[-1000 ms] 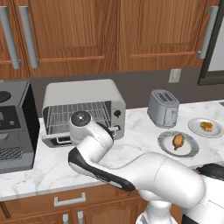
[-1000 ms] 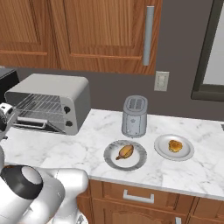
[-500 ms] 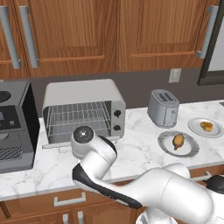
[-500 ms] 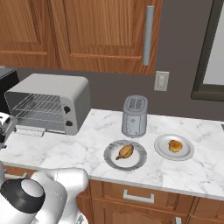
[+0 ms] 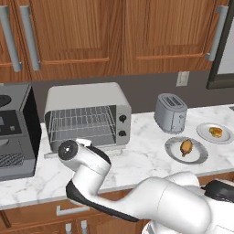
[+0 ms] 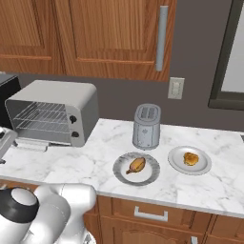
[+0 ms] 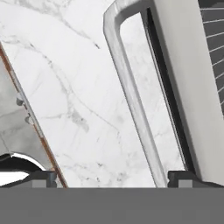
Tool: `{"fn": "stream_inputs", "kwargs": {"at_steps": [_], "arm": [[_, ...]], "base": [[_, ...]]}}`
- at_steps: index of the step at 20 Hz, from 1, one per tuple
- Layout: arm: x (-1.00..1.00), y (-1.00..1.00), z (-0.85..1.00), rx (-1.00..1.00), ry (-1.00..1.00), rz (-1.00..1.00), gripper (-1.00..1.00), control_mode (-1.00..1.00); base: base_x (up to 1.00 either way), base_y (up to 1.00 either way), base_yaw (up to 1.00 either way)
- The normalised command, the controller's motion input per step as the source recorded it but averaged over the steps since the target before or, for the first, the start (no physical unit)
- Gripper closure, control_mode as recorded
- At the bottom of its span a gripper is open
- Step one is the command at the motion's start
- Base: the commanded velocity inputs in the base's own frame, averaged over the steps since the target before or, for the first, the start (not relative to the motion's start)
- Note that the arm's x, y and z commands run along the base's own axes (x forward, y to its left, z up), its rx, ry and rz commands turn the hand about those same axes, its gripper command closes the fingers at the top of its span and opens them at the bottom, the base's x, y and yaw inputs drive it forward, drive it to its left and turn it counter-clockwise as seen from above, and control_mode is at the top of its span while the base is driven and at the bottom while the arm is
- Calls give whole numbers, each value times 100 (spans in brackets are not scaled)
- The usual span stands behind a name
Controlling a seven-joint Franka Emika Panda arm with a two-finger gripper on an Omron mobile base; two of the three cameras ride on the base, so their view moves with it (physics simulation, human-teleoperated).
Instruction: Open the toaster oven door. Place the bread on the bottom rack in the toaster oven and place the chicken drumstick on the top rack.
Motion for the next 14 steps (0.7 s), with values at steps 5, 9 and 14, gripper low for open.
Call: {"fn": "stream_inputs", "kwargs": {"at_steps": [5,9,14], "arm": [[-28,0,31,-14,5,-47,-100,-100],[-31,0,32,-12,8,-45,-100,-100],[-47,-7,37,-1,1,-37,-100,-100]], "base": [[0,0,0],[0,0,0],[0,0,0]]}}
